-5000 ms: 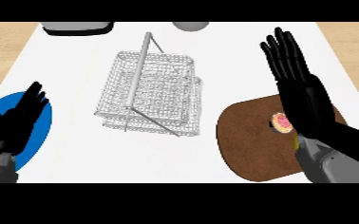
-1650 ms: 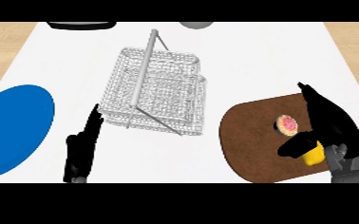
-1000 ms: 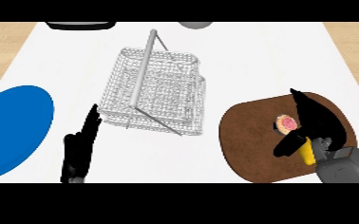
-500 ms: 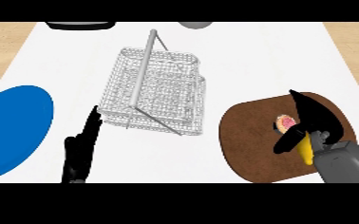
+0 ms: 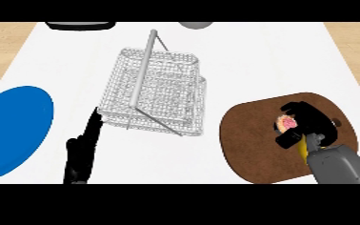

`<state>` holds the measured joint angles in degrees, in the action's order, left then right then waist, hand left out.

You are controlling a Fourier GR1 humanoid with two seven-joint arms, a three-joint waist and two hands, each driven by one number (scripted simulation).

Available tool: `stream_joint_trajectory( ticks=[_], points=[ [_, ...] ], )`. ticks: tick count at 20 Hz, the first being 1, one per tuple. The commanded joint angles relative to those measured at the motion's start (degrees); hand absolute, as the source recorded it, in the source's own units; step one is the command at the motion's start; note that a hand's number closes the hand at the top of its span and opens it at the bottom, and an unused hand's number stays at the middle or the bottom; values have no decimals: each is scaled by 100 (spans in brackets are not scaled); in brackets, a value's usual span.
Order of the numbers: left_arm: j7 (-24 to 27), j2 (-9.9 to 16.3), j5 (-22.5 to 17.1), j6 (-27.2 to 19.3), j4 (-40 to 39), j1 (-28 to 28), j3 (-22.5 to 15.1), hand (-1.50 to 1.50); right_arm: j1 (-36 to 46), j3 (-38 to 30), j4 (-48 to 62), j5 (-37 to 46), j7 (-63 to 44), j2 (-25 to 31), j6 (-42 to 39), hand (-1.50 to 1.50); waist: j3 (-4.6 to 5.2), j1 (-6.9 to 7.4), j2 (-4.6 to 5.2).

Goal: Pick the cupcake from the cutting board and place it in the tiered basket

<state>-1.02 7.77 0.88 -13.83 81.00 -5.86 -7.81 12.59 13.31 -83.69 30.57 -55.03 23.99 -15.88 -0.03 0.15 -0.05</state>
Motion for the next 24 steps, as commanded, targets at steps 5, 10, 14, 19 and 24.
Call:
stream_joint_trajectory(
  ticks=[5, 10, 14, 19, 24],
  points=[
    [-432, 2, 132, 101, 192, 149, 128, 0, 137, -170, 779, 607, 958, -376, 142, 150, 2, 9, 6],
    [-571, 203, 25, 261, 357, 204, 304, 0, 456, 119, 1109, 1343, 1270, -194, 356, 150, 1, 34, 8],
    [-129, -121, 114, 136, -104, 81, 107, 0, -197, 1465, -388, 1598, 1736, -372, 11, 150, 10, -61, -26],
    [-151, -66, 111, 131, -17, 128, 199, 0, -774, 2380, -1379, 2240, 1593, -752, 477, 150, 5, -71, -23],
    [54, 9, 28, 177, -182, 9, 401, 0, -1149, 2240, -2720, 2084, 1142, -1139, 785, 150, 8, -115, -33]
  ],
)
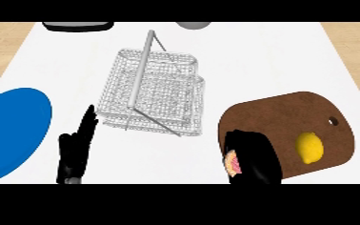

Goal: Pick the cupcake from the cutting board and place it in the tiered basket

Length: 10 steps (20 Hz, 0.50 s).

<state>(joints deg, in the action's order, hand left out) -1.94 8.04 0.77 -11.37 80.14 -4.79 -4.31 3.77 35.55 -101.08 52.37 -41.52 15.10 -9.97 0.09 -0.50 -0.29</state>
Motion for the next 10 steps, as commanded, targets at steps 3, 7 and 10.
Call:
stream_joint_trajectory(
  ticks=[3, 7, 10],
  points=[
    [-19, -69, 93, -93, -26, -2, -36, 0, -498, -140, -1899, -199, -498, -375, 322, 150, -7, -78, -13],
    [-17, -140, 96, -94, 177, -207, -134, 0, -349, -542, -3441, -384, -862, -349, 73, 150, -6, -63, -31],
    [-176, -234, 188, -162, 166, -28, -231, 0, 333, -790, -4219, -257, -1292, -216, -651, 150, -3, -1, -3]
  ],
)
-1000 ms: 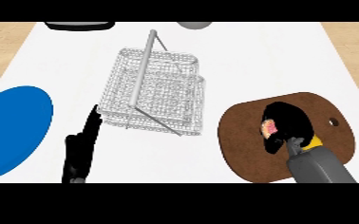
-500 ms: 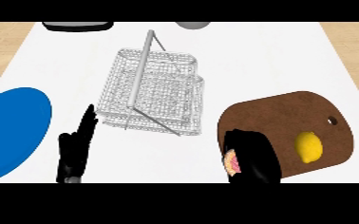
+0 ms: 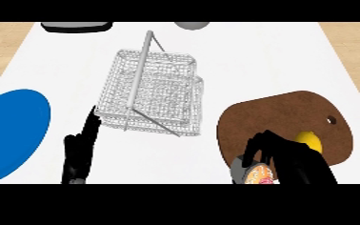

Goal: Pick the cupcake from the cutting board and place it in the tiered basket

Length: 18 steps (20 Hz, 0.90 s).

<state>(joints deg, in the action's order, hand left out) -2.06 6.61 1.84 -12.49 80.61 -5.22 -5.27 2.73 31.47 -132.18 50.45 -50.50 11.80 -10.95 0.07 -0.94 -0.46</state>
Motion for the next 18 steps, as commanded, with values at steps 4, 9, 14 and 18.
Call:
stream_joint_trajectory(
  ticks=[4, 9, 14, 18],
  points=[
    [169, 39, -65, 167, 32, -182, 2, 0, 1289, -233, -1398, 76, -1049, -55, -1250, 150, 8, 77, 4],
    [89, -41, 23, 59, -220, 97, 43, 0, 2706, -822, -940, -264, -1716, -657, -2044, 150, 6, 75, 22],
    [265, -2, 98, 71, 13, -270, -28, 0, 4096, -1464, 231, -488, -2010, -1162, -2128, 150, 6, 134, 20],
    [346, 122, -90, 327, -457, 173, 225, 0, 4324, -1482, 704, -455, -2052, -1172, -1780, 150, 5, 97, 31]
  ],
)
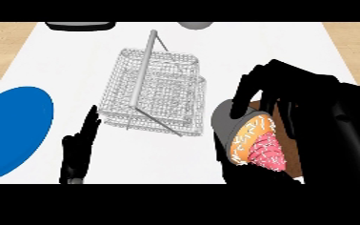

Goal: Pick the cupcake from the cutting board and place it in the tiered basket

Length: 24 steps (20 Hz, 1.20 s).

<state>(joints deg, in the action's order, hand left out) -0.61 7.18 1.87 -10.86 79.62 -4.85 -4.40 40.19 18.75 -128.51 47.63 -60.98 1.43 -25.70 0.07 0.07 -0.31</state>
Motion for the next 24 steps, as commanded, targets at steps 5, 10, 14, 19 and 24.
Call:
stream_joint_trajectory(
  ticks=[5, 10, 14, 19, 24],
  points=[
    [124, -36, 77, 18, -28, -165, -46, 0, 1234, -459, 1618, -185, -668, -139, 122, 150, 0, 60, 21],
    [-148, -28, 23, 80, -89, 167, 50, 0, 1496, -645, 2909, -322, 265, -141, 598, 150, -3, 64, 41],
    [226, -216, 135, -16, -394, 228, -11, 0, 1687, -301, 3826, -292, 493, -141, 1294, 150, 0, 90, 51],
    [-23, -207, 188, -57, 190, -168, -125, 0, 1654, 340, 4567, -240, 354, -142, 1907, 150, -3, 115, 37],
    [-158, -216, 145, 4, 224, -90, -87, 0, 1419, 596, 5078, -222, 539, -142, 2821, 150, -5, 94, 40]
  ],
)
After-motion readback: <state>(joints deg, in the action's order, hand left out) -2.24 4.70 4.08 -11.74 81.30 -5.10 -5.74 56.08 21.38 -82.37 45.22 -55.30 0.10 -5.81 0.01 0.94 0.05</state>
